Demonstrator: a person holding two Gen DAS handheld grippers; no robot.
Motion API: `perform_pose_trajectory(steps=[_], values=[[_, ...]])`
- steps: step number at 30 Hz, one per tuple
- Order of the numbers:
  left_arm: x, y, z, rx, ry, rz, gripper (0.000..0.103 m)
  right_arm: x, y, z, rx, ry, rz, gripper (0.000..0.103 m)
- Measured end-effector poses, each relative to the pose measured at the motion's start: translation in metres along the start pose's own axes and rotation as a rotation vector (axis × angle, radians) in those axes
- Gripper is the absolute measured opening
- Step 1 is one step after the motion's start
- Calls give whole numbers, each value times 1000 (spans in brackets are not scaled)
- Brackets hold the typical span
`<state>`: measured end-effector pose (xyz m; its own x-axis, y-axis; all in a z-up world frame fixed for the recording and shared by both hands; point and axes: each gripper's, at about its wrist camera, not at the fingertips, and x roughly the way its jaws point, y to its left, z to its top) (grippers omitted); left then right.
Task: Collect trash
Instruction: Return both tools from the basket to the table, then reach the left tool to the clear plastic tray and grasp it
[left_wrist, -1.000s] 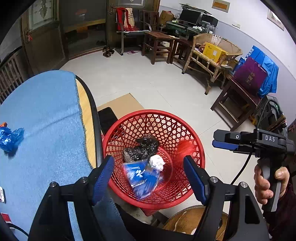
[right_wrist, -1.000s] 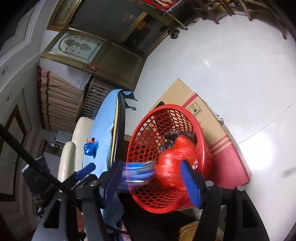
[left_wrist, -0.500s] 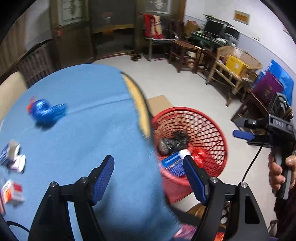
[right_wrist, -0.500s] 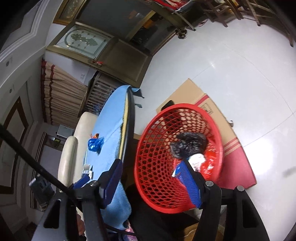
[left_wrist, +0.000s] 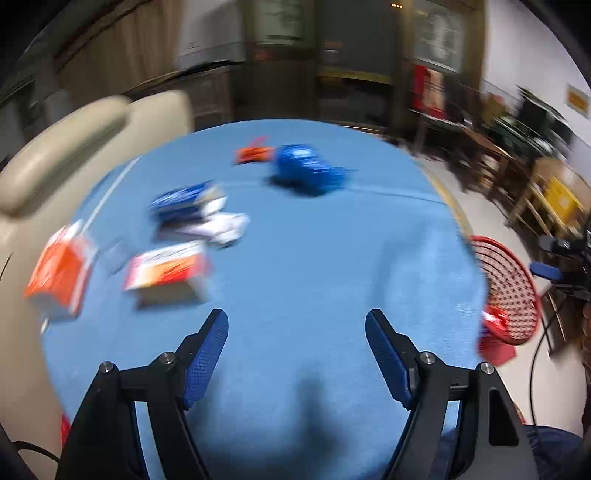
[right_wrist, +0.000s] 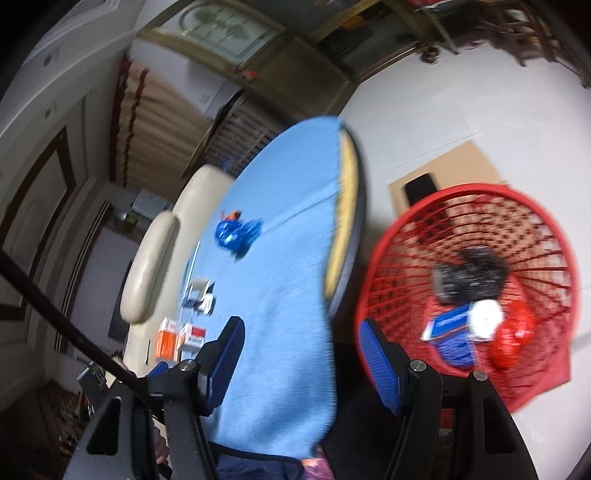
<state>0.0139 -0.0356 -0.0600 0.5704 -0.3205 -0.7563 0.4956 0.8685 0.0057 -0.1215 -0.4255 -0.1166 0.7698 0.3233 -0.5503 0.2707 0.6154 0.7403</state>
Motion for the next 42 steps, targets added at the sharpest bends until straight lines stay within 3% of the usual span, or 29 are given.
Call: perform_pose_trajectory(steps=[7, 11, 16, 22, 32, 42], values=[[-6, 94, -27, -212, 11, 120, 77, 60, 50, -15, -89, 119, 27, 69], [-11, 123, -30, -285, -2, 212, 77, 83, 74, -23, -144, 155, 53, 69], [-19, 127, -26, -270, -39, 331, 77, 104, 111, -30, -228, 182, 83, 69], [-26, 120, -22, -208, -25, 425, 77, 119, 142, -48, -333, 211, 81, 69], [-39, 112, -18, -134, -52, 455, 77, 132, 180, -49, -421, 220, 100, 69], [-30, 121, -19, -151, -31, 441, 77, 164, 213, -52, -480, 249, 111, 69]])
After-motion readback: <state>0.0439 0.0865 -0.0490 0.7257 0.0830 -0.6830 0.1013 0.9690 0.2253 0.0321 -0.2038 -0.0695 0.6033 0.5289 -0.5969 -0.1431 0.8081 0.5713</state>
